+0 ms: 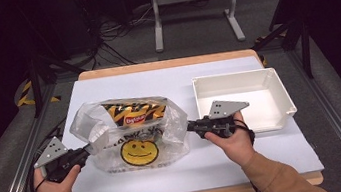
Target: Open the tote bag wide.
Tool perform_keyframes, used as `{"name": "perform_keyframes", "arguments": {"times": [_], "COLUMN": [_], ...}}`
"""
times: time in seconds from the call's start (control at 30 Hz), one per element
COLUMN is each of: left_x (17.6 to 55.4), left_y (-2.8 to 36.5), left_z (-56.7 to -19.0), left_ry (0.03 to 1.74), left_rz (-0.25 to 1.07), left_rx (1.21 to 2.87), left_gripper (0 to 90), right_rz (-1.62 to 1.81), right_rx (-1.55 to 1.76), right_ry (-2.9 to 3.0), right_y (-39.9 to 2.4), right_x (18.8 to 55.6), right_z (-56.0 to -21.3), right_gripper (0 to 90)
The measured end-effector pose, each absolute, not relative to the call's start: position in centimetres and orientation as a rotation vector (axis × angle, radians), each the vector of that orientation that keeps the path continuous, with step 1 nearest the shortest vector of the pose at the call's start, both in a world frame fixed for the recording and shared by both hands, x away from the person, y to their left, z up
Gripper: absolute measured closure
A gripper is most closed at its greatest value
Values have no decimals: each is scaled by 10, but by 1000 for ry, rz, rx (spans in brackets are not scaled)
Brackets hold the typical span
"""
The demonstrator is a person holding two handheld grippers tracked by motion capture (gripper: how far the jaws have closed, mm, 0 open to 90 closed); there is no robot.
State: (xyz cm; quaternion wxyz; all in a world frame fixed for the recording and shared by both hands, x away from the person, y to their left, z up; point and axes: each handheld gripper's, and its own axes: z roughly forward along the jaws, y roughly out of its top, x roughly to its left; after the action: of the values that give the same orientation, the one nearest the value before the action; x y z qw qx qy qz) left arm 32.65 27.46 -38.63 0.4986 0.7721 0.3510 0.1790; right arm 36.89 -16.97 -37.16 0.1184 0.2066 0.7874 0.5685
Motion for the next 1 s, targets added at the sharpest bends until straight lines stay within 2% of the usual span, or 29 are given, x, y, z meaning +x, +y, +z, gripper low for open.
{"name": "perform_keyframes", "arguments": {"times": [1.0], "left_x": [350], "left_y": [271], "left_z": [-428], "left_ry": [938], "left_rz": [322], "left_rx": [1955], "left_gripper": [894], "right_rz": [1571], "right_rx": [677], "right_ry": [2399], "right_y": [-155], "right_x": [376], "right_z": [-423], "right_gripper": [889]}}
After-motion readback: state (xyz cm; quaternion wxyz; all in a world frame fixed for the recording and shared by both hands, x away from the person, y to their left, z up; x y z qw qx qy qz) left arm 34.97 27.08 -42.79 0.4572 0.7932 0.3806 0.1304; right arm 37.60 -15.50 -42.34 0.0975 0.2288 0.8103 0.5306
